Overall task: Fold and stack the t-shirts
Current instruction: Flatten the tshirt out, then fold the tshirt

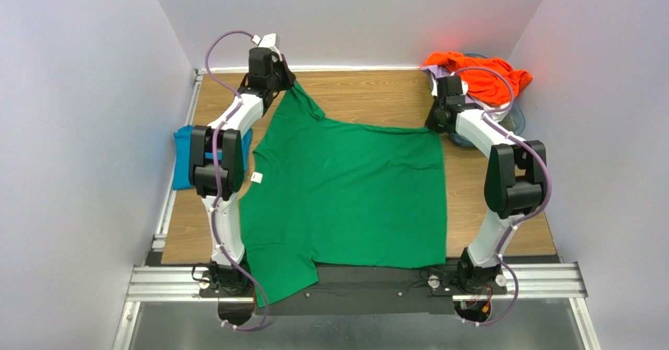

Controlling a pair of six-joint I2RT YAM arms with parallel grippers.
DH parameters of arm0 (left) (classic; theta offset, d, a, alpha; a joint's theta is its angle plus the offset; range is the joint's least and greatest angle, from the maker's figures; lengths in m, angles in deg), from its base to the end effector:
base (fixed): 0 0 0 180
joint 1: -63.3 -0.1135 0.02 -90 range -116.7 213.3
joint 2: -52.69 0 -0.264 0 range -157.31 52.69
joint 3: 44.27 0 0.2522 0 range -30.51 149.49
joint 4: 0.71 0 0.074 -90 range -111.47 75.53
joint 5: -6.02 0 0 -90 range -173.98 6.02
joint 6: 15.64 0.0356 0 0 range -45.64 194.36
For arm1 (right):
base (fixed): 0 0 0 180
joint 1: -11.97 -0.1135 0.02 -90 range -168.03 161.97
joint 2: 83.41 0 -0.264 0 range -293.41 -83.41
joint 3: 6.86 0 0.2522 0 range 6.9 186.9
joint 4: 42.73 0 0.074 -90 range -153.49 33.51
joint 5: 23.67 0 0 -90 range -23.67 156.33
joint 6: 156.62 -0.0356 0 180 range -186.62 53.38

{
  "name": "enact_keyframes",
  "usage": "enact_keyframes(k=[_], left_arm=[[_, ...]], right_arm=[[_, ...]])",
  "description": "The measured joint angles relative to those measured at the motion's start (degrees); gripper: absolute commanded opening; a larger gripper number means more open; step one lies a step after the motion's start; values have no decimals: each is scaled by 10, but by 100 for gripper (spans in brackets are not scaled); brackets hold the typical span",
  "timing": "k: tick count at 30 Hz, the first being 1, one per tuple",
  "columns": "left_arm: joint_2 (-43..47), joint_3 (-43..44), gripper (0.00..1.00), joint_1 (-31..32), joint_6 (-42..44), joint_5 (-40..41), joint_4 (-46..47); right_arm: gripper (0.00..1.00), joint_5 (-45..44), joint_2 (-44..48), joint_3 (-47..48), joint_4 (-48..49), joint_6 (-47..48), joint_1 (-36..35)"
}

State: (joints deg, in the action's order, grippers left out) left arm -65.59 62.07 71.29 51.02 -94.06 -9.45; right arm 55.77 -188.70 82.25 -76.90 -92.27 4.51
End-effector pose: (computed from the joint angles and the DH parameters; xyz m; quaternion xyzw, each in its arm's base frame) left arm 0.4882 -0.0748 0.2553 -0.0599 0.8187 -0.2225 0.5260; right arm 0.3988 0.0456 0.2140 0.1789 0.9200 0.0132 0.3484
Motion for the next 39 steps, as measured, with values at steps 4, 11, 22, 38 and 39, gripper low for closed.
enact_keyframes(k=[4, 11, 22, 38, 39], left_arm=[[-29, 53, 0, 0, 2, 6, -17], [-40, 73, 0, 0, 3, 15, -43], [94, -148, 0, 0, -35, 14, -36], [395, -421, 0, 1, -137, 40, -52], [419, -433, 0, 2, -147, 47, -61]], right_arm=[[1, 2, -17, 24, 2, 9, 3], [1, 23, -28, 51, 3, 26, 12], [2, 89, 44, -20, 1, 29, 13], [1, 114, 174, -89, -48, 36, 13], [1, 112, 176, -89, -51, 37, 13]])
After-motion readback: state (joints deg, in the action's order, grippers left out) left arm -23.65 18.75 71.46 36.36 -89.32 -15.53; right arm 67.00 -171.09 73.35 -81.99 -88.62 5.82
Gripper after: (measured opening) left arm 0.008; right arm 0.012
